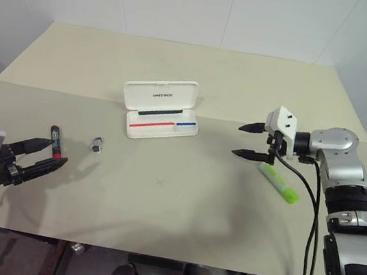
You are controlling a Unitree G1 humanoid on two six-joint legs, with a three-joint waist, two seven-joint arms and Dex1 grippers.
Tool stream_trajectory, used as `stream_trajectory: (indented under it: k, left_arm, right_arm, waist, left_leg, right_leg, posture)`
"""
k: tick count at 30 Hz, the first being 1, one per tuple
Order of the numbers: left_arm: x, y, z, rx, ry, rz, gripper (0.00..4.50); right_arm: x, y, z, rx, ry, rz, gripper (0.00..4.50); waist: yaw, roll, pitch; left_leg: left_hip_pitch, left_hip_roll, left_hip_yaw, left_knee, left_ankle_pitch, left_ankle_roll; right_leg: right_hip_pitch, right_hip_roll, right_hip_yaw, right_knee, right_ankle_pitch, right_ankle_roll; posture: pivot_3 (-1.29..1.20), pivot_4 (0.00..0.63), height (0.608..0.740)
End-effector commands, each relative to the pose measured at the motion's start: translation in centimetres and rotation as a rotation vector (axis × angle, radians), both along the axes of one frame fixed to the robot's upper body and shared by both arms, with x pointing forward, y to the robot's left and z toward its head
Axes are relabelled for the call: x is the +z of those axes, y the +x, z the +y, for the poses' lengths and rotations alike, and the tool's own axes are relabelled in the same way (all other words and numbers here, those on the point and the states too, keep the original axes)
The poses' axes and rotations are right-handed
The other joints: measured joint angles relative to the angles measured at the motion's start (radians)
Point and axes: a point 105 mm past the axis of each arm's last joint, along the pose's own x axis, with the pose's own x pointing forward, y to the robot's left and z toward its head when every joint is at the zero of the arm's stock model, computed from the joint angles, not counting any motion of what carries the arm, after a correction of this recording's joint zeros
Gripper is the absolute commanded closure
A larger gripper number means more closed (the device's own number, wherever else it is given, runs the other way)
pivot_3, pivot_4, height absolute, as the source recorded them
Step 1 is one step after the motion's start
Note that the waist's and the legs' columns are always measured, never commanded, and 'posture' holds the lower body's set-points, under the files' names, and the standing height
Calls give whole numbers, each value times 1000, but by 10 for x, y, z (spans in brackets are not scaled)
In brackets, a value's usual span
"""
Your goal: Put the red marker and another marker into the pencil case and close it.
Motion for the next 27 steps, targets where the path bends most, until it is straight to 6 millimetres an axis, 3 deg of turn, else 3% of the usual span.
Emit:
stream_trajectory:
  k: [1,6,14,22,27]
  left_arm:
    - [14,-3,-5,-29,26,-33,977]
    - [7,-9,-12,-18,-9,-31,977]
    - [10,-1,-14,13,-6,-98,977]
    - [12,30,-12,99,41,-182,977]
    - [16,58,-20,38,81,-166,977]
  right_arm:
    - [18,-1,2,-9,75,-57,0]
    - [6,-6,6,-10,95,-25,0]
    - [14,-10,33,51,114,-47,0]
    - [11,-17,43,74,128,-37,0]
    - [9,-30,35,56,177,-47,0]
  waist:
    - [0,0,0]
    - [0,0,0]
    - [1,0,0]
    - [8,0,0]
    - [14,-1,0]
  left_leg:
    - [0,0,0,0,0,0]
    - [0,0,0,0,0,0]
    - [1,0,0,2,0,0]
    - [0,0,0,3,0,0]
    - [0,-1,0,3,0,0]
  right_leg:
    - [0,0,0,0,0,0]
    - [0,0,0,0,0,0]
    - [0,0,1,2,0,0]
    - [0,0,1,2,1,0]
    - [0,0,1,2,1,1]
  posture:
    - [0,150,740]
    - [0,150,740]
    - [0,150,740]
    - [0,150,740]
    - [0,150,740]
